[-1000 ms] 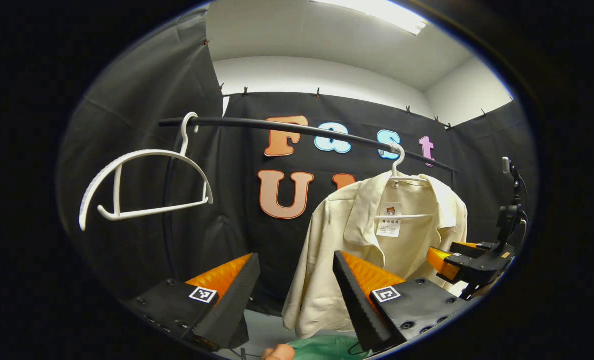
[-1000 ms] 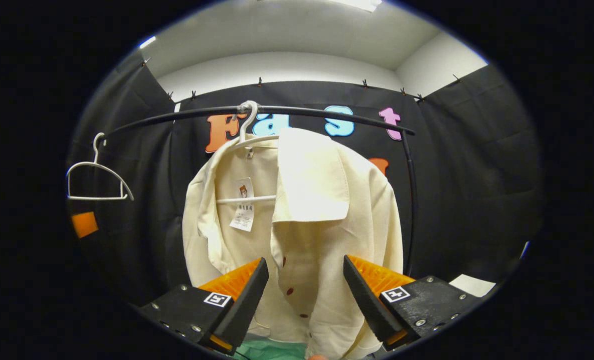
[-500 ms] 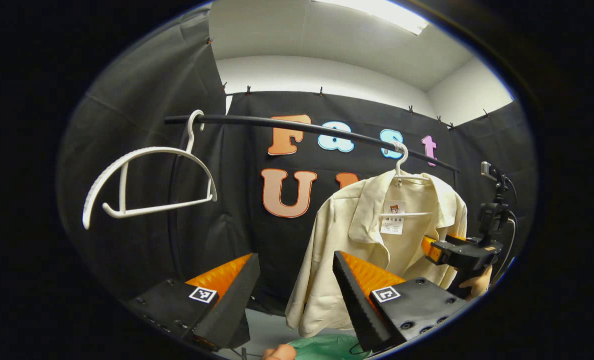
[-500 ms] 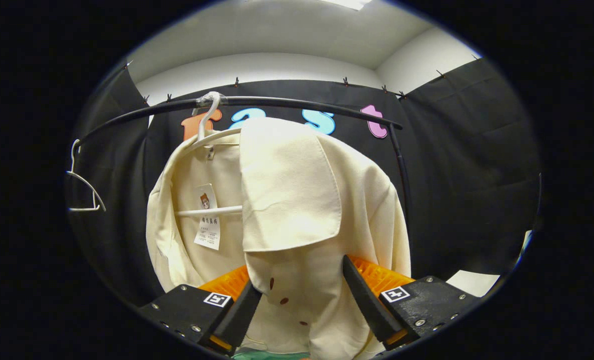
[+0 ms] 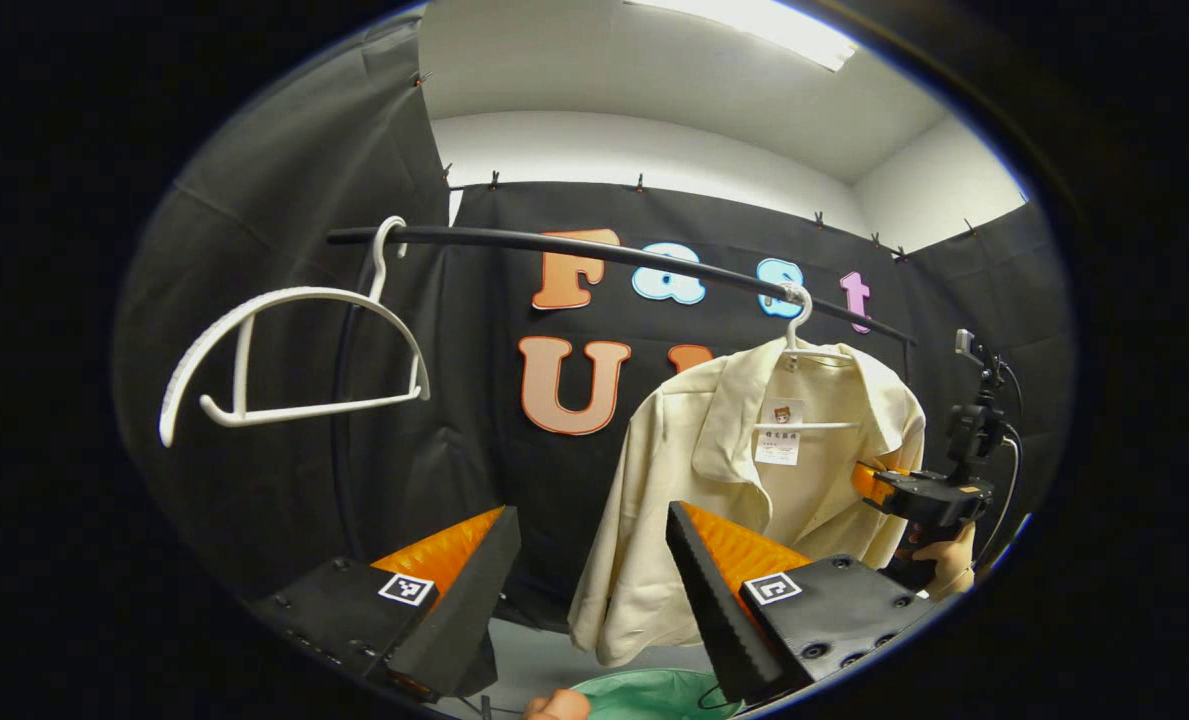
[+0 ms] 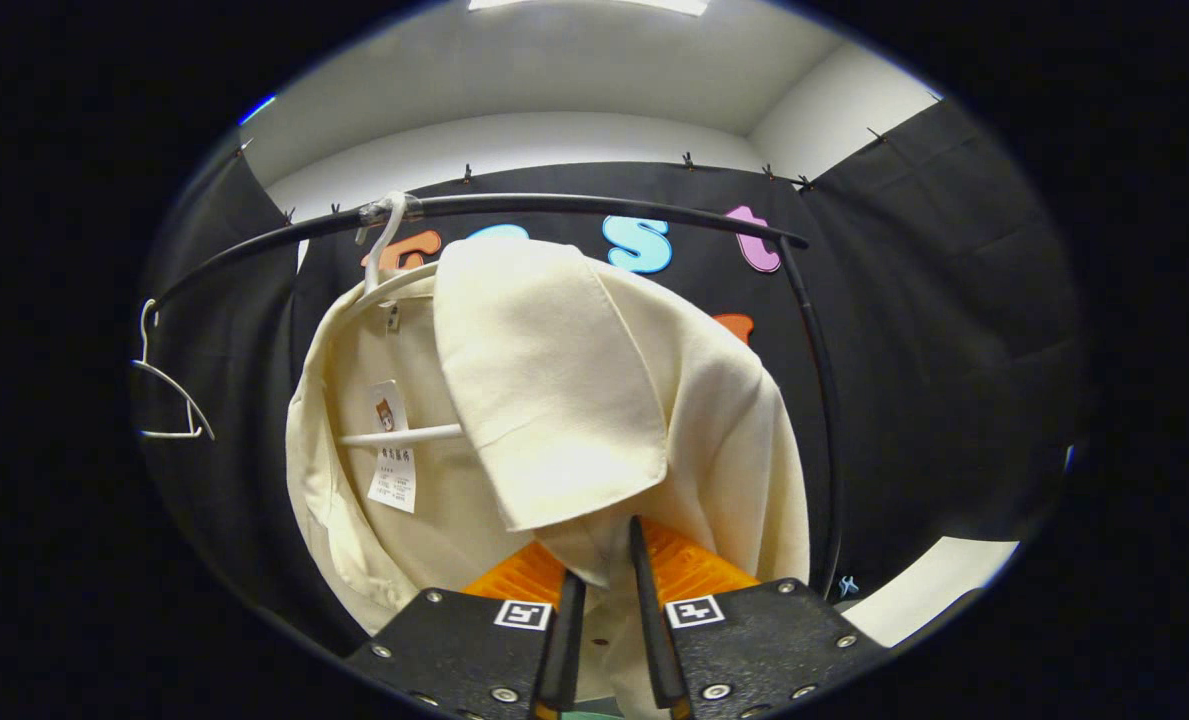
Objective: Grasp the clothes on the hanger with both hands and then place them into the laundry hamper below.
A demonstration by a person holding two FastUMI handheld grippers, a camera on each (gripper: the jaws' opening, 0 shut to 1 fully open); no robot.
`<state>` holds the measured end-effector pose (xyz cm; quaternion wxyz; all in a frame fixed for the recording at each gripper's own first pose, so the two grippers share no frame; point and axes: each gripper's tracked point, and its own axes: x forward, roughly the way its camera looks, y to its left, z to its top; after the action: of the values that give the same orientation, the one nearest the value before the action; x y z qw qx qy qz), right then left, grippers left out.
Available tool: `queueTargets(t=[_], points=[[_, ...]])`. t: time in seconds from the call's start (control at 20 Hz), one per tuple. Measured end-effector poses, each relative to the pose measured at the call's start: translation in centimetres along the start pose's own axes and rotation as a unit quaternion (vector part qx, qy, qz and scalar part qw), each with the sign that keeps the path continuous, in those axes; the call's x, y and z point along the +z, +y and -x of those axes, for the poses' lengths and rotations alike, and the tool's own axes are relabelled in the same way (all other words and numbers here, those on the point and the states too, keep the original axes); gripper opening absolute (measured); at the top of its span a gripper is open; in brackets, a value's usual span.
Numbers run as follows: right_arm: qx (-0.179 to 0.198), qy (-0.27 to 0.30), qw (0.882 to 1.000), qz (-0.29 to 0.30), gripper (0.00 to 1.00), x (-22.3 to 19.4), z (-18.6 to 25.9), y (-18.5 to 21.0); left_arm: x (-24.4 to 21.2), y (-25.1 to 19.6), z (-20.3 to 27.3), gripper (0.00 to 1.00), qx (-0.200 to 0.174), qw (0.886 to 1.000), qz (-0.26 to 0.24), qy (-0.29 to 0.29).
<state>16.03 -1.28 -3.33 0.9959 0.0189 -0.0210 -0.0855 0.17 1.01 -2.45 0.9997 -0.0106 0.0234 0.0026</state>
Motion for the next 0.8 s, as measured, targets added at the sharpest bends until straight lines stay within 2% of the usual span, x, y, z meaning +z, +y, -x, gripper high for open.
queueTargets(t=[0.1, 0.2, 0.4, 0.8], points=[[0.013, 0.006, 1.000, 0.000, 0.13, 0.1, 1.0, 0.4, -0.1, -0.6, -0.5, 0.96, -0.004, 1.000, 0.000, -0.001], [0.028, 0.006, 0.999, 0.017, 0.08, 0.3, 2.2, 0.8, -0.3, -1.3, -0.9, 0.97, -0.006, 1.000, -0.001, -0.001], [0.034, -0.005, 0.999, 0.043, 0.04, 1.3, 4.7, 0.0, -1.3, -3.9, -2.1, 0.97, -0.025, 1.000, 0.006, 0.010], [0.054, -0.005, 0.998, 0.030, 0.02, 2.9, 7.9, -1.1, -3.3, -10.3, -6.4, 0.96, -0.076, 0.997, 0.008, 0.025]])
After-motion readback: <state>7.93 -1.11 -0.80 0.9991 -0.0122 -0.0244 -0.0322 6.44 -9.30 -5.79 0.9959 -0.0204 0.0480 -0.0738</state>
